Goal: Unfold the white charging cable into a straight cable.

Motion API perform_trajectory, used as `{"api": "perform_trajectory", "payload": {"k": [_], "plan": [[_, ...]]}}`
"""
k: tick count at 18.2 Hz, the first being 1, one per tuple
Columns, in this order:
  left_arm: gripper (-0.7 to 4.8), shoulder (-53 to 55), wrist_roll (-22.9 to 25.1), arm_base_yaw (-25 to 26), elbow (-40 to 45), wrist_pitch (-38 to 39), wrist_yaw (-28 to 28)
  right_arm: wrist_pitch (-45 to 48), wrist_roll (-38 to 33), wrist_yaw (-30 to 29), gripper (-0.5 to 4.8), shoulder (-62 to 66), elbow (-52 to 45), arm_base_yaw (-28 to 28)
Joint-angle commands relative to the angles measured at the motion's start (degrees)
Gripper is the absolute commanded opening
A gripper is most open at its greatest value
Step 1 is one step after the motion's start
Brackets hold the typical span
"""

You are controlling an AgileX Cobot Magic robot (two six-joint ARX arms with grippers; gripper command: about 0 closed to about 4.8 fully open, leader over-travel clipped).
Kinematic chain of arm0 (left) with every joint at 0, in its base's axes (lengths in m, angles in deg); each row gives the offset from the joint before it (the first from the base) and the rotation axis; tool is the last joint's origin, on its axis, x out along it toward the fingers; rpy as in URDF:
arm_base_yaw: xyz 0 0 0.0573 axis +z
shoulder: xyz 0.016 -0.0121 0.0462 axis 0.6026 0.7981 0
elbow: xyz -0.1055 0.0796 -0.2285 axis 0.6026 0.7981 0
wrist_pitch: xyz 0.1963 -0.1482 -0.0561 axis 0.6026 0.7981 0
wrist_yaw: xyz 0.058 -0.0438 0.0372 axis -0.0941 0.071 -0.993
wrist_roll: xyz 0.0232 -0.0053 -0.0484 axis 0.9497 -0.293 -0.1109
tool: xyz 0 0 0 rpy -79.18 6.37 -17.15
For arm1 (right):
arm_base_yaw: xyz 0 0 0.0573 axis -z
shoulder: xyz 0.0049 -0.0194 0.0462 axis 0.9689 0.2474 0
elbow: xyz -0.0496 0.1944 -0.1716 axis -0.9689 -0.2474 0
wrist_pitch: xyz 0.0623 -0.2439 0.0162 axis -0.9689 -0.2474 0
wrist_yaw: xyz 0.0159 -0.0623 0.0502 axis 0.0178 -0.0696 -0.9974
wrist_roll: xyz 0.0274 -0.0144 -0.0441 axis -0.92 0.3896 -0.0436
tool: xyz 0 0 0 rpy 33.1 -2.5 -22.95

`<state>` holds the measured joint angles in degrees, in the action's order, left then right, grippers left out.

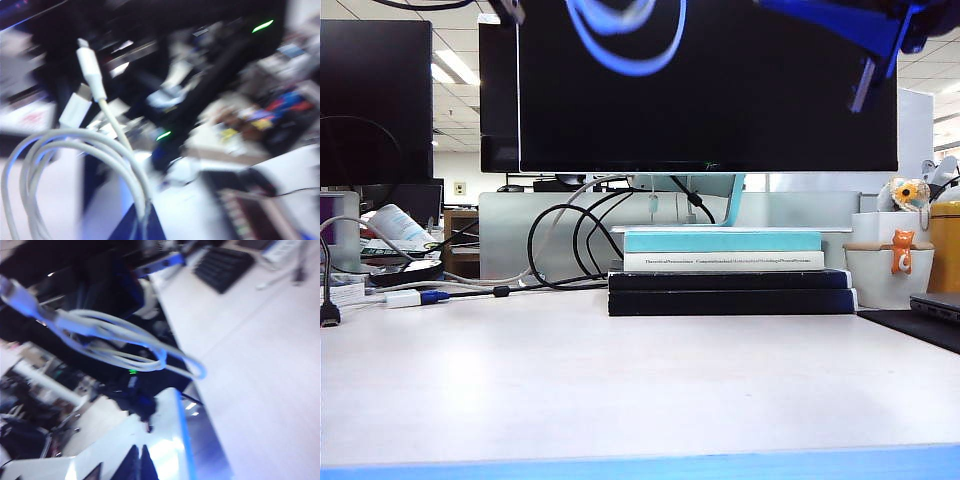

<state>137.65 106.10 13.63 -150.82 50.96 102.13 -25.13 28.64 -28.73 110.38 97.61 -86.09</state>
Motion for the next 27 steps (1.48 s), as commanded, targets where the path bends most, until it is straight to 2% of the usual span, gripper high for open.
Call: {"api": "perform_trajectory", "payload": {"k": [1, 2, 3, 5, 6, 7, 8, 10, 11, 13, 14, 15, 16, 19, 23, 27], "plan": [[-0.05, -0.07, -0.04, 0.07, -0.17, -0.31, 6.36, 0.90, 0.02, -6.49, -0.06, -0.26, 0.33, 0.00], [-0.06, 0.15, -0.09, 0.07, -0.17, -0.31, 5.42, 0.94, 0.02, -8.39, -0.06, -0.26, 0.33, -0.02], [-0.05, 0.57, -1.11, -0.24, -0.17, -0.33, 1.42, 0.90, 0.02, -8.94, -0.06, -0.26, 0.33, -0.11], [-0.05, 0.98, -1.14, -0.48, -0.17, -0.72, 0.00, 1.07, 0.04, -8.83, -0.06, -0.26, 0.33, -0.33], [-0.05, 1.20, -2.71, -1.25, -0.17, -2.01, -0.70, 2.32, 0.04, -8.68, -0.06, -0.26, 0.33, -1.03], [-0.06, 1.20, -5.20, -2.47, -0.20, -5.03, -4.04, 4.83, 0.04, -8.39, -0.06, -0.37, 0.35, -2.23], [-0.05, 1.22, -9.81, -4.26, -0.17, -10.36, -8.90, 7.41, 0.02, -6.62, -0.06, -0.37, 0.35, -4.00], [-0.06, 1.22, -16.85, -6.49, -0.20, -19.61, -11.58, 9.88, 0.00, 1.81, -0.05, -0.37, 0.35, -6.32], [-0.06, 0.96, -18.86, -6.84, -0.20, -21.11, -14.78, 9.94, 0.02, 3.54, -0.04, -0.39, 0.35, -6.40], [-0.05, 0.48, -19.08, -6.71, -0.20, -19.15, -22.05, 9.90, 0.00, 4.44, -0.05, -0.85, 0.35, -5.95], [-0.05, 0.48, -19.06, -6.54, -0.20, -18.62, -21.51, 9.75, 0.00, 6.60, -0.05, -1.53, 0.33, -5.18], [-0.05, 0.52, -17.16, -6.34, -0.17, -18.38, -13.73, 9.73, 0.00, 8.55, -0.05, -2.62, 0.33, -5.03], [-0.06, 0.50, -16.33, -6.34, -0.20, -18.23, -10.05, 9.88, 0.00, 7.98, -0.05, -3.78, 0.33, -5.01], [-0.05, 0.55, -16.22, -6.34, -0.17, -14.95, -20.50, 9.49, -0.57, 7.98, -0.05, -6.43, 0.33, -4.98], [-0.05, 0.50, -16.28, -7.39, -0.17, -15.47, -19.21, 9.66, -3.26, 7.96, -0.05, -8.07, 0.33, -5.05], [-0.06, 0.52, -16.28, -11.52, -0.17, -18.03, -19.63, 10.43, -6.01, 7.98, 0.01, -8.09, 0.33, -5.11]]}}
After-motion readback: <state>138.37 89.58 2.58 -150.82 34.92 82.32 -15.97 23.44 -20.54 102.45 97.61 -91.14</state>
